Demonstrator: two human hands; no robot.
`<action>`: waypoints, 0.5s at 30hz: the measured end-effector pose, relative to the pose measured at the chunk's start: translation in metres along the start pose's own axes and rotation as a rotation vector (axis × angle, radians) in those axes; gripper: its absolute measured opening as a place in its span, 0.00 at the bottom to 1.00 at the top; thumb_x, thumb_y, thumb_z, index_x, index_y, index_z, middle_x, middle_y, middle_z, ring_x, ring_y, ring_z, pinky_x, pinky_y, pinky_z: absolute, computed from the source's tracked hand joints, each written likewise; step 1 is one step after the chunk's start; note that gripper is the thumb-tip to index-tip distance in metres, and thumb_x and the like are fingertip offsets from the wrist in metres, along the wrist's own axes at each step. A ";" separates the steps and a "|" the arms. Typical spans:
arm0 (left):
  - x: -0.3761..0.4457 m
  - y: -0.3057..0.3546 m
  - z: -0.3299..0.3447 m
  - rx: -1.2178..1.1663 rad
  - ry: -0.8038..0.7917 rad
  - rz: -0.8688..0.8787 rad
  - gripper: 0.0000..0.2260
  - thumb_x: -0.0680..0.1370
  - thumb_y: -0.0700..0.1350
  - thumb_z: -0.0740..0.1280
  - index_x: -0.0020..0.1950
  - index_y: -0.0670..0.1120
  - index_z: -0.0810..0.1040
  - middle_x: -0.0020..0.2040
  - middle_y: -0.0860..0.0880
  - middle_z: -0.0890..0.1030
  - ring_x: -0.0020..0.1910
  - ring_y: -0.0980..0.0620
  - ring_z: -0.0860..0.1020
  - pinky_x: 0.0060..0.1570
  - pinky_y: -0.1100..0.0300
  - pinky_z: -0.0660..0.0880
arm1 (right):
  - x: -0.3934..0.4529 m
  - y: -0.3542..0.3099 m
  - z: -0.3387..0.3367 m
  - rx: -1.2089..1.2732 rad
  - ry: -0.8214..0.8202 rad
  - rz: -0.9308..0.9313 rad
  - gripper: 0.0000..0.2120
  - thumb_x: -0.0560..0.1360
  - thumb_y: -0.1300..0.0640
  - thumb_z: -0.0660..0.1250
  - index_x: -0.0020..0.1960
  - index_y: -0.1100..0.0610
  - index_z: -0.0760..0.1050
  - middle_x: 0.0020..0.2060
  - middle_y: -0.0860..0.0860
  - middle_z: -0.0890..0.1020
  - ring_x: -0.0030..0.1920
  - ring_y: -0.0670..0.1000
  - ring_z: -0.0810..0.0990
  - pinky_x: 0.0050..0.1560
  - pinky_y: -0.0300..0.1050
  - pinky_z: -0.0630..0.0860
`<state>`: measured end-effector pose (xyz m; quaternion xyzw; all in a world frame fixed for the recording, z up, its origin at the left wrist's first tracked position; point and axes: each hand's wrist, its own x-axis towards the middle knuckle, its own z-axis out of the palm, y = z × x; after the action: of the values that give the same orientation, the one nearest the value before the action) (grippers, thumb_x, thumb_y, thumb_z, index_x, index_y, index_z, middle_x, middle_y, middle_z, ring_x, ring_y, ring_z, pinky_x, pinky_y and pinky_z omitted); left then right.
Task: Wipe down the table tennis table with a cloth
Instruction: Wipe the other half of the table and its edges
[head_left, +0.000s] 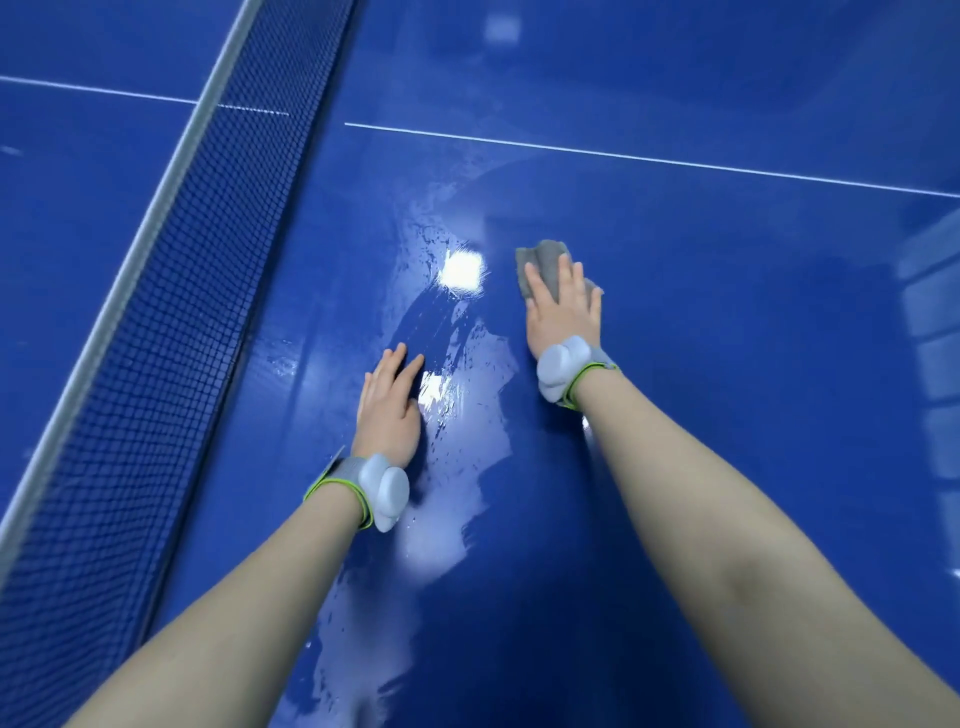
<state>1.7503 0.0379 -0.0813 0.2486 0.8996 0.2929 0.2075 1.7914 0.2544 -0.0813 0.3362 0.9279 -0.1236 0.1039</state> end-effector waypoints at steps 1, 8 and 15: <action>-0.004 -0.001 0.000 0.004 0.000 -0.007 0.25 0.77 0.30 0.54 0.73 0.44 0.62 0.76 0.47 0.54 0.76 0.50 0.48 0.71 0.62 0.38 | -0.007 -0.009 0.003 0.015 -0.007 -0.034 0.23 0.84 0.52 0.46 0.77 0.45 0.46 0.77 0.53 0.42 0.77 0.54 0.40 0.74 0.55 0.40; -0.037 -0.006 -0.003 0.018 -0.016 -0.058 0.26 0.76 0.30 0.54 0.73 0.45 0.61 0.76 0.47 0.53 0.76 0.50 0.47 0.70 0.62 0.39 | -0.074 -0.034 0.023 -0.005 -0.065 -0.472 0.23 0.83 0.53 0.50 0.77 0.44 0.52 0.77 0.51 0.45 0.77 0.52 0.42 0.73 0.52 0.38; -0.067 -0.015 -0.007 -0.001 -0.052 -0.090 0.26 0.77 0.30 0.53 0.74 0.46 0.61 0.77 0.49 0.52 0.76 0.51 0.46 0.71 0.62 0.39 | -0.086 -0.014 0.024 0.078 -0.015 -0.132 0.22 0.84 0.54 0.47 0.77 0.45 0.50 0.77 0.51 0.43 0.77 0.52 0.41 0.74 0.52 0.39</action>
<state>1.7946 -0.0139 -0.0702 0.2154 0.9040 0.2773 0.2440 1.8496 0.1855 -0.0785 0.2771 0.9417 -0.1686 0.0894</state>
